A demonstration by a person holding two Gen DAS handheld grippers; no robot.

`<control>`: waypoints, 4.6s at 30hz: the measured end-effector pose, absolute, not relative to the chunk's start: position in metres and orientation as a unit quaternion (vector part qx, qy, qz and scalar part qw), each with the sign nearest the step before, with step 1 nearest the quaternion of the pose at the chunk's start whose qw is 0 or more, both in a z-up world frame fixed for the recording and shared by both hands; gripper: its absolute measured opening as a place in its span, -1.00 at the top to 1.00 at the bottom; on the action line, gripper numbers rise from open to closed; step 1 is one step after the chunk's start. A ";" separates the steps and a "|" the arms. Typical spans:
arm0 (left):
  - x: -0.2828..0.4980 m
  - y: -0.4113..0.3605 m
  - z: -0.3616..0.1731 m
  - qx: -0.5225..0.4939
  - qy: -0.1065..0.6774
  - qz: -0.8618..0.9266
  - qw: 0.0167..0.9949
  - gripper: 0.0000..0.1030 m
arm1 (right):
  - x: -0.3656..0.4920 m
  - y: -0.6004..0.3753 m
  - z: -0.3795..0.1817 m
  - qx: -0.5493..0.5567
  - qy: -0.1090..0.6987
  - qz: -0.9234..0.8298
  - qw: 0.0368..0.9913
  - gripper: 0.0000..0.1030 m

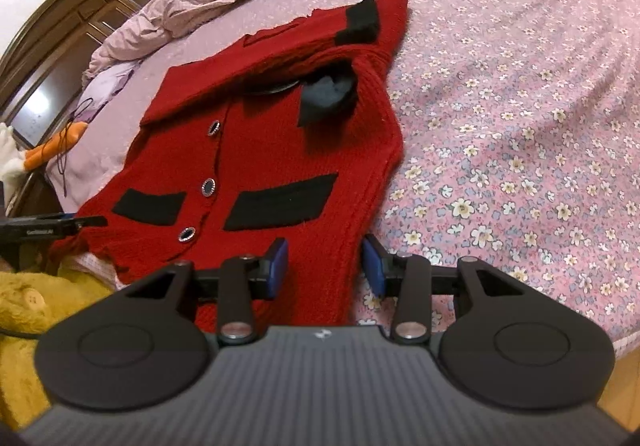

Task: Fold small clothes
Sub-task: 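Move both grippers to the ribbed hem and grasp it, then lift the hem with both grippers, fold it onto the collar, release, then move both open grippers to the folded edge of the cardigan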

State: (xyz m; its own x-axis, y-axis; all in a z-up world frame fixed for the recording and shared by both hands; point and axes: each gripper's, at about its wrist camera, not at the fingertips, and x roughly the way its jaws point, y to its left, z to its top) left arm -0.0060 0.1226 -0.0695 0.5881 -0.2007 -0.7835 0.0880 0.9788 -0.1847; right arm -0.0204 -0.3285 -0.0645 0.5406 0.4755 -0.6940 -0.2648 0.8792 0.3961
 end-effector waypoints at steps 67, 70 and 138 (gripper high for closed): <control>0.222 0.180 -0.015 -0.308 0.343 -0.009 0.887 0.69 | 0.176 -0.338 -0.027 0.300 0.247 0.195 0.900 0.77; 0.238 0.183 -0.035 -0.308 0.368 0.010 0.877 0.69 | 0.188 -0.335 -0.039 0.296 0.261 0.171 0.903 0.77; 0.129 0.139 -0.030 -0.151 0.319 0.024 0.935 0.16 | 0.129 -0.307 -0.052 0.247 0.290 0.120 0.916 -0.20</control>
State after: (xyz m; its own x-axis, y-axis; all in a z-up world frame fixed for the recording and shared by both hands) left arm 0.1285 0.1390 -0.0304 0.7949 -0.0517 -0.6046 -0.1408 0.9535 -0.2667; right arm 0.1289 -0.3071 -0.0520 0.8024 0.3642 -0.4729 -0.0767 0.8486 0.5234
